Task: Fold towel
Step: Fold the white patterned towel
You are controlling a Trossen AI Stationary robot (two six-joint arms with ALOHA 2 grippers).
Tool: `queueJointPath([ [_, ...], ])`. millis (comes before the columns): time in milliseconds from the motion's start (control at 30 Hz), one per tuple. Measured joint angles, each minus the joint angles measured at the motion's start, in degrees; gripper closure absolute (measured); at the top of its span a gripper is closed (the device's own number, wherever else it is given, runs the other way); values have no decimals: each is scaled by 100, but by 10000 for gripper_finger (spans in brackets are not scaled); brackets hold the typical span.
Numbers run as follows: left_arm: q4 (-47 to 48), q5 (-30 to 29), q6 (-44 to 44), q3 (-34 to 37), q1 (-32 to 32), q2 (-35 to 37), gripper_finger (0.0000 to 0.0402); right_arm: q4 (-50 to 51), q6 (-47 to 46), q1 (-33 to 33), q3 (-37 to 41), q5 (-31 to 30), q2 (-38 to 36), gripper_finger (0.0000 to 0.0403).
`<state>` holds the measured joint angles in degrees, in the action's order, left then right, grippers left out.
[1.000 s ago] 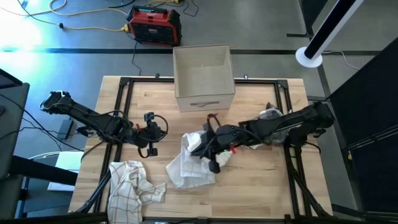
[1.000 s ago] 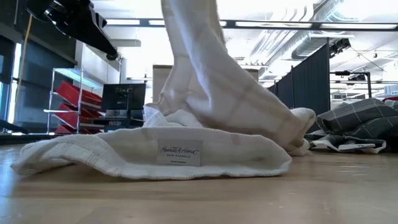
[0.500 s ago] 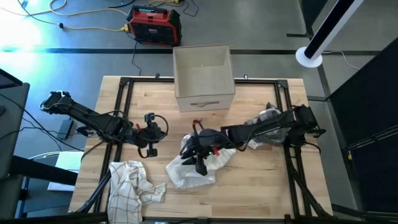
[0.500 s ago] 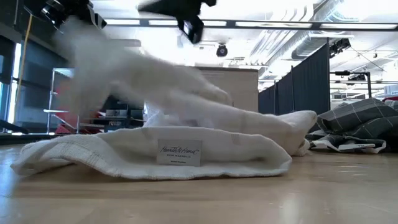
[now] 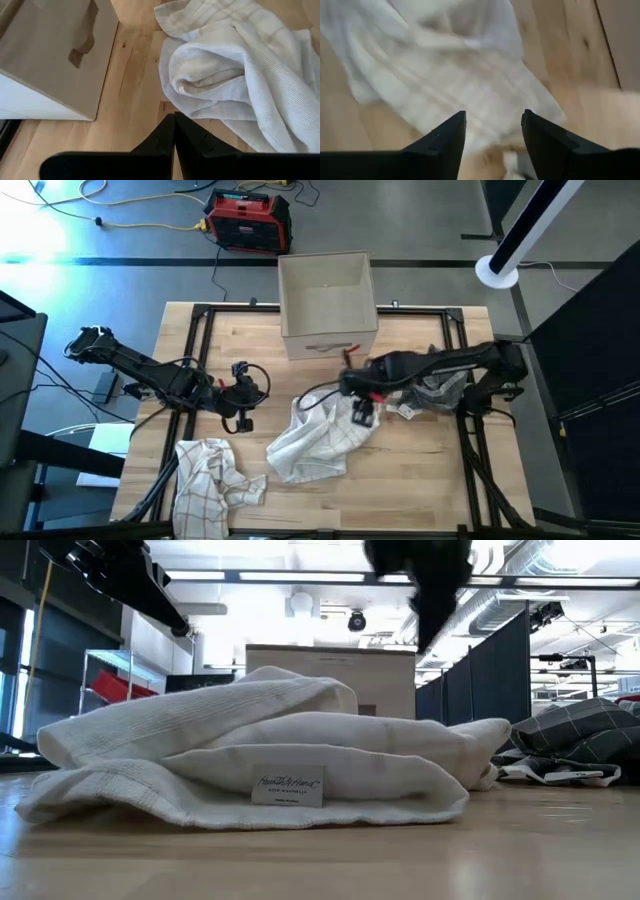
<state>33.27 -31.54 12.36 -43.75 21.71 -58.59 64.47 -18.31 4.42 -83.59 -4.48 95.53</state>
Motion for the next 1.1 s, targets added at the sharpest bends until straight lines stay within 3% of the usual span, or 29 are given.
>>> queueJointPath([
  [267, -10, 56, 0, 0, 0, -2, 402, -1239, 169, -779, 2071, -452, -1075, 241],
  [467, -15, 54, -173, 0, 0, -2, 402, -2950, 179, -1188, 3420, -358, -1122, 216],
  [700, -10, 53, -299, 0, 0, -2, 402, -4550, 434, -1192, 4390, -647, -965, 186],
  [933, -11, 52, -389, 0, -7, -2, 402, -5566, 673, -1178, 5007, -714, -892, 184],
  [1033, -10, 48, -365, 0, -9, -2, 402, -5596, 428, -1190, 5073, -615, -888, 210],
  [1100, -5, 49, -371, 0, -9, -2, 402, -5592, 305, -1183, 5067, -595, -888, 258],
])
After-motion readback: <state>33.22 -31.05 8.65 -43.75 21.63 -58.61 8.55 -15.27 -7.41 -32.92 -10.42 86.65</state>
